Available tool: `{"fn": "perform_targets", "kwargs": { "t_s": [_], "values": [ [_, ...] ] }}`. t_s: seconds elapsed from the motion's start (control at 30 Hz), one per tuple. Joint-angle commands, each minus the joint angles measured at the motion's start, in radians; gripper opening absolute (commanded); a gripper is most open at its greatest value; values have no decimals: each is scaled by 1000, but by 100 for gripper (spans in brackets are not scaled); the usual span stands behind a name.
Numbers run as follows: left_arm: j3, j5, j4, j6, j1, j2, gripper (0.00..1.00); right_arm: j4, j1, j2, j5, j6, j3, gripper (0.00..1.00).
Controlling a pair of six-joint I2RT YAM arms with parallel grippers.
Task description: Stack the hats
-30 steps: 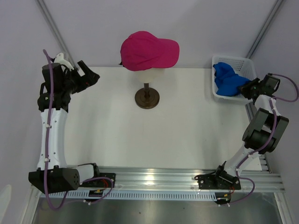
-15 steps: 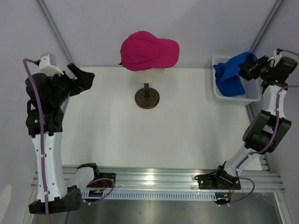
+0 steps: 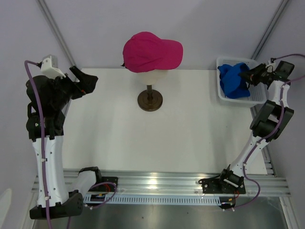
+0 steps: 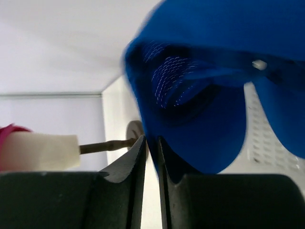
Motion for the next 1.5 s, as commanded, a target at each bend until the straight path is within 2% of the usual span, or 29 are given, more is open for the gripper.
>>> {"fn": "perform_targets", "kwargs": {
  "t_s": [0.0, 0.1, 0.13, 0.2, 0.23, 0.43, 0.6, 0.7, 0.8, 0.9, 1.1, 1.27, 1.4, 1.47],
  "values": [
    [20, 7, 11, -17, 0, -11, 100, -157, 10, -39, 143, -95, 1, 22],
    [11, 2, 9, -16, 0, -16, 100, -159, 32, -68, 238, -115, -25, 39],
    [12, -1, 5, -11, 0, -18, 99, -165, 41, -76, 277, -123, -27, 49],
    [11, -7, -3, -5, 0, -21, 99, -192, 56, -88, 312, -140, -30, 60],
    [11, -9, -3, -2, 0, -25, 99, -202, 78, -109, 353, -163, -43, 69],
    [-20, -9, 11, 12, 0, -47, 100, -131, 168, -321, 554, -252, -210, 86],
    [-22, -1, 8, 30, -1, -50, 99, -7, 216, -522, 732, -257, -465, 100],
    [-23, 10, 8, 32, 0, -48, 100, 99, 198, -637, 740, -225, -603, 99],
    [-20, 23, 11, 30, 0, -45, 100, 191, 187, -711, 673, -259, -678, 100],
    [-25, 34, 20, 21, 0, -45, 99, 180, 213, -719, 668, -362, -689, 100],
    [-34, 34, 28, 15, 0, -44, 99, 160, 313, -679, 666, -435, -692, 99],
    [-32, 23, 25, 19, 0, -38, 99, 116, 411, -617, 820, -401, -659, 98],
    [-32, 20, 20, 27, 0, -31, 100, 88, 452, -585, 1092, -384, -646, 97],
    [-35, 17, 20, 32, 0, -30, 100, 96, 452, -579, 1105, -389, -645, 97]
  ]
}}
